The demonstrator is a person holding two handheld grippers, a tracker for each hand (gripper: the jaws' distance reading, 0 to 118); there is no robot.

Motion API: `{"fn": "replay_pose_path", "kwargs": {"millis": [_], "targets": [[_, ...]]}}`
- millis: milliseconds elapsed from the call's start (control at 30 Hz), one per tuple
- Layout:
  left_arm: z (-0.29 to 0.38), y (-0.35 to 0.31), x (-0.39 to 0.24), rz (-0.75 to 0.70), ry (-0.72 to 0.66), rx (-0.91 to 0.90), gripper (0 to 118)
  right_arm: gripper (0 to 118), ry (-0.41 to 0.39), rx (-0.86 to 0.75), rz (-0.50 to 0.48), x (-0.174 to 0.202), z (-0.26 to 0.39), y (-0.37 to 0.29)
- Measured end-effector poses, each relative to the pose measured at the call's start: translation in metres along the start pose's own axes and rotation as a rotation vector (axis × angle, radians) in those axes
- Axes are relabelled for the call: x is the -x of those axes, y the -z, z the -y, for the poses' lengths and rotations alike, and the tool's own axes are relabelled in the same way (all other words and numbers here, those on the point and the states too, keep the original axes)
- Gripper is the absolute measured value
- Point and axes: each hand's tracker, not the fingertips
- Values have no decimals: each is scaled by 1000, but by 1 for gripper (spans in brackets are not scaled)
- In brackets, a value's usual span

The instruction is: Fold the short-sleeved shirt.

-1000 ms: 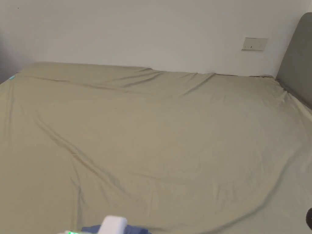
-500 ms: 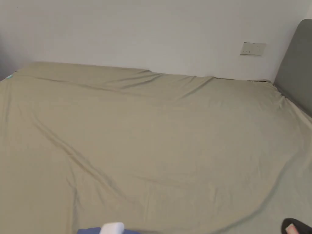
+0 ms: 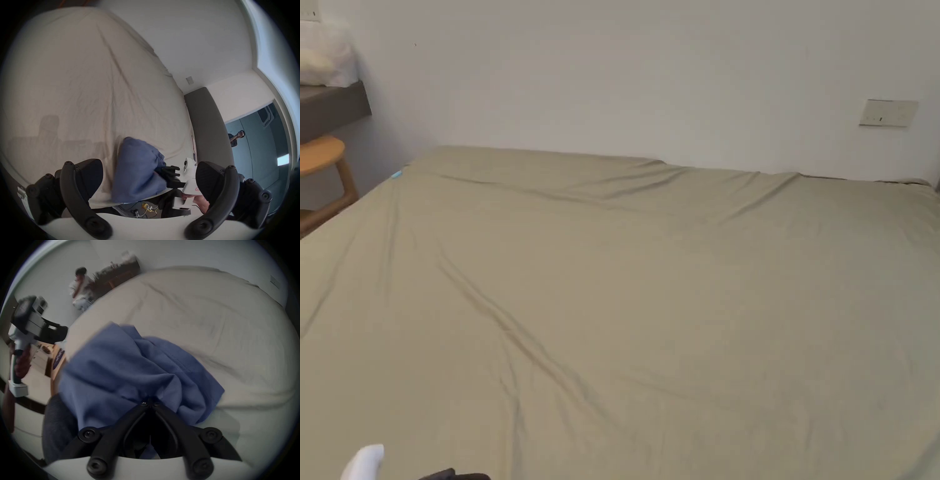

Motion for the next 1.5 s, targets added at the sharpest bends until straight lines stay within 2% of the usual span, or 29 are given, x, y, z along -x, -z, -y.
{"fn": "replay_pose_path", "kwargs": {"millis": [33,67,100,200,267,333,400,433,467,500,533,567,600,633,767,933,1000,1067,1167,1200,1233,1300,1367,1433,1467,1500], "targets": [[-1,8,2,-14,1,23,118,7,45,-179,-28,-5,1,-18],[-1,17,0,-46,16,59,118,7,146,-157,-85,-14,-2,-27],[-1,29,0,-64,39,87,118,7,202,-123,-126,-23,-1,-26],[-7,77,21,-32,81,234,118,7,226,-137,-169,-33,7,-29],[-4,111,20,-33,22,314,117,7,223,-137,-160,-30,7,-29],[13,144,19,91,-51,316,117,7,200,-143,-150,-28,8,-27],[27,156,4,-9,46,295,116,7,209,-149,-152,-31,11,-27],[23,151,-2,-28,71,291,110,7,218,-153,-158,-31,11,-28],[26,143,-4,-17,44,299,77,7,231,-158,-168,-32,11,-31],[22,132,0,-65,29,276,32,7,249,-156,-166,-31,10,-35],[20,122,5,-179,72,228,32,7,269,-151,-154,-29,8,-39],[22,115,19,-200,92,227,32,7,277,-163,-178,-30,5,-43],[17,118,34,-36,-47,263,32,7,291,-181,-207,-28,2,-47],[18,114,39,-29,-97,248,32,7,290,-186,-191,-24,-1,-52],[4,102,33,-65,-12,242,32,7,240,-264,-179,-16,-10,-83],[-47,40,51,-119,38,186,32,7,249,-377,-152,-27,-14,-135],[-83,2,72,-190,58,164,32,7,259,-412,-124,-35,-13,-156],[-117,-37,91,-324,95,162,32,7,270,-444,-103,-41,-10,-175],[-151,-85,108,-645,169,248,32,7,278,-502,-57,-46,-3,-206],[-158,-97,120,-764,134,251,32,7,278,-517,-37,-47,1,-215],[-163,-106,131,-822,110,260,32,7,271,-528,-10,-48,4,-222],[-167,-126,147,-781,24,202,33,7,271,-538,51,-52,12,-232],[-163,-129,157,-707,-46,133,34,7,279,-525,68,-56,20,-235],[-144,-118,150,-749,-1,111,60,7,301,-521,75,-63,28,-229],[-133,-106,143,-813,68,72,82,7,325,-495,72,-69,31,-221],[-125,-98,139,-870,131,47,108,7,345,-476,79,-74,34,-215]]}}
